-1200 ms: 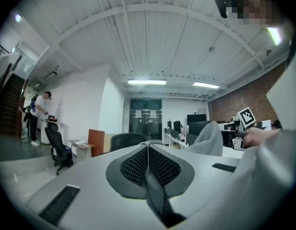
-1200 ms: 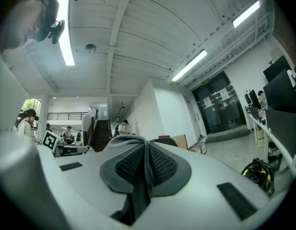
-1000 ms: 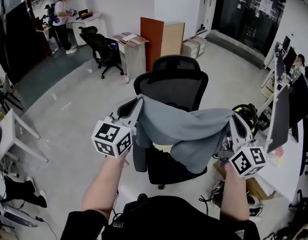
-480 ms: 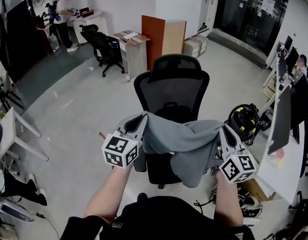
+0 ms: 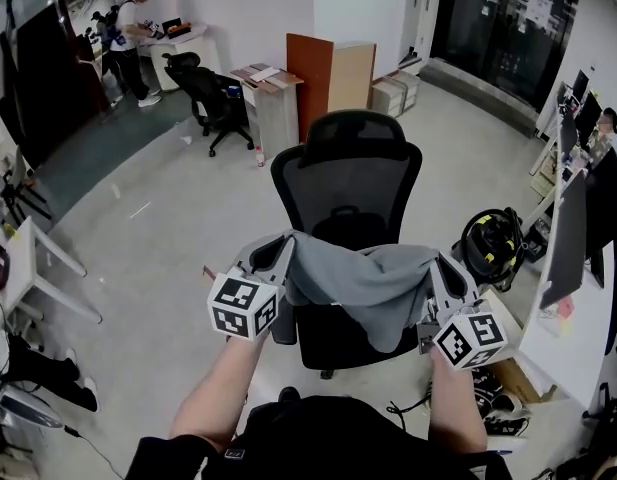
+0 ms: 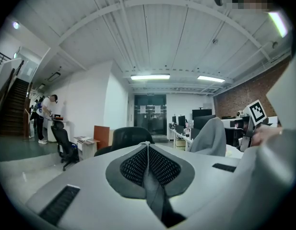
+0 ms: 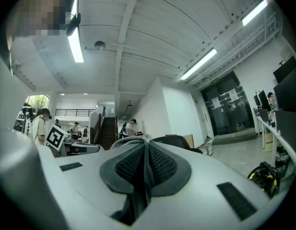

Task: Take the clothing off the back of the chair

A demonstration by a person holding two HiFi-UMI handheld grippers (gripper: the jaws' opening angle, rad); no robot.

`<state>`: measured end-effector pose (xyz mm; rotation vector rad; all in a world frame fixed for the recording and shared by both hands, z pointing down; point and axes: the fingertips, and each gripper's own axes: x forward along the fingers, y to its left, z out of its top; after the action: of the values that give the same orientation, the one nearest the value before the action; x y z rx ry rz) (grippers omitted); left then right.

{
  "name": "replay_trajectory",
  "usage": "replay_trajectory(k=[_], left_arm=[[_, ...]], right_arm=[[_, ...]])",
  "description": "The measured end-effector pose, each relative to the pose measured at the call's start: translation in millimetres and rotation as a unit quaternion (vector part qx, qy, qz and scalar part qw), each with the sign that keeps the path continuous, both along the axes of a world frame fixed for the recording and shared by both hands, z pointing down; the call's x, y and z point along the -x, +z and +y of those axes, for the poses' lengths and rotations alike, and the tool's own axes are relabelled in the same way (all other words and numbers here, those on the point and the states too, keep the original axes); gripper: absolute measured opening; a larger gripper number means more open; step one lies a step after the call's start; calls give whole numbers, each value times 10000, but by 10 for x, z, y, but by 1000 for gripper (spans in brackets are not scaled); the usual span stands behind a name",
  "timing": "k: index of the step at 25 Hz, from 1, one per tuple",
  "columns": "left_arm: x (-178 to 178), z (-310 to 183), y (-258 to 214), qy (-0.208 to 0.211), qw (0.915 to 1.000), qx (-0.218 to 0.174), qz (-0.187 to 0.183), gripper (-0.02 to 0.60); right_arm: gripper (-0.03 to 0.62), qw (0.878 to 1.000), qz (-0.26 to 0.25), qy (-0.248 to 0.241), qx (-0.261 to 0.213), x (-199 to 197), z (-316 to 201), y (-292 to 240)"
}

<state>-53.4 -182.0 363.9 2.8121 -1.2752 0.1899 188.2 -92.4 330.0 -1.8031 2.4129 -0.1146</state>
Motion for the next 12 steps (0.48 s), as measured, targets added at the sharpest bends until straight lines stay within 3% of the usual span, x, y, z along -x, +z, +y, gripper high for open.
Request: replay_trajectory(k=[12], left_arm=[[9, 37, -30, 92, 9999, -7, 63, 6]], right_arm=[[37, 10000, 19, -27, -45, 70, 89, -74]])
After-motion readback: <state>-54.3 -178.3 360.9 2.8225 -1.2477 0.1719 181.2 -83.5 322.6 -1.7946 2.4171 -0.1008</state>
